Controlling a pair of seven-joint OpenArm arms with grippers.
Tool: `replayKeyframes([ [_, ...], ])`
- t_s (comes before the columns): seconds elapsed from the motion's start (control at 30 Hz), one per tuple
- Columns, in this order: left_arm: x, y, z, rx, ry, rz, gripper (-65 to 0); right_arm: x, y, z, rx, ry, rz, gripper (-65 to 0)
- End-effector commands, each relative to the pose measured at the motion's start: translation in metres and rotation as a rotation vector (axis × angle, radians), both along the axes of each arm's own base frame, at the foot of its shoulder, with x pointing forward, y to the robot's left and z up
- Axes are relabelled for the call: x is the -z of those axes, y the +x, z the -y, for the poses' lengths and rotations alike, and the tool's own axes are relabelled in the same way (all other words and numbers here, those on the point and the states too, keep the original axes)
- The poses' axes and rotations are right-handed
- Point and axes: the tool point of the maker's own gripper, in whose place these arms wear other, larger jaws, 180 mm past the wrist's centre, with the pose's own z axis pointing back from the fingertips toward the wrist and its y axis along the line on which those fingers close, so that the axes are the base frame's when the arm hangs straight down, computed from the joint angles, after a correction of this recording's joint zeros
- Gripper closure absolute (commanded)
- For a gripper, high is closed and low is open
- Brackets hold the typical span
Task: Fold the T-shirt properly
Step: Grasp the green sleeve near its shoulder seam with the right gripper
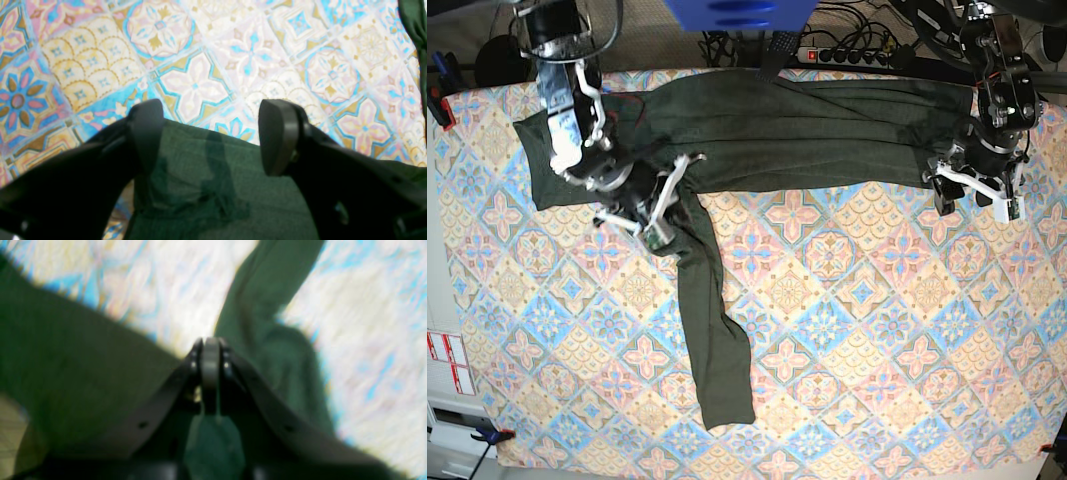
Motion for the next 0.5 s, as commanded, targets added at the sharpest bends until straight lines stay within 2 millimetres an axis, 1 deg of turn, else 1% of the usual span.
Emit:
replayKeyframes([
  [0.0,-0.006,0.004,-0.005,0.0,0.011,0.028,-40.7,-0.014,0.003,-0.005,-0.005,0.031,0.048,-0.3],
  [0.1,0.0,0.007,-0.007,-0.012,0.001,0.015,-40.7,-0.004,-0.019,-0.007,-0.007,0.039,0.004,-0.3],
  [0.13,0.002,0.006,-0.008,-0.015,-0.001,0.008,-40.7,-0.001,-0.022,-0.005,-0.003,0.035,-0.005,-0.3],
  [0.17,0.005,0.005,-0.009,-0.018,-0.005,0.002,-40.6,0.0,-0.019,-0.004,0.003,0.033,-0.005,-0.6],
  [0.23,0.005,0.005,-0.009,-0.018,-0.005,0.002,-40.6,-0.005,-0.003,0.004,0.023,0.025,0.022,-1.2],
  [0.27,0.005,0.005,-0.009,-0.018,-0.005,0.002,-40.6,-0.007,0.006,0.007,0.03,0.021,0.037,-2.6],
  [0.4,0.005,0.004,-0.009,-0.016,-0.004,0.001,-40.6,-0.018,0.048,0.015,0.049,0.002,0.087,-14.4],
  [0.47,0.004,0.004,-0.008,-0.015,-0.003,0.002,-40.6,-0.014,0.066,0.021,0.063,-0.011,0.082,-21.0],
])
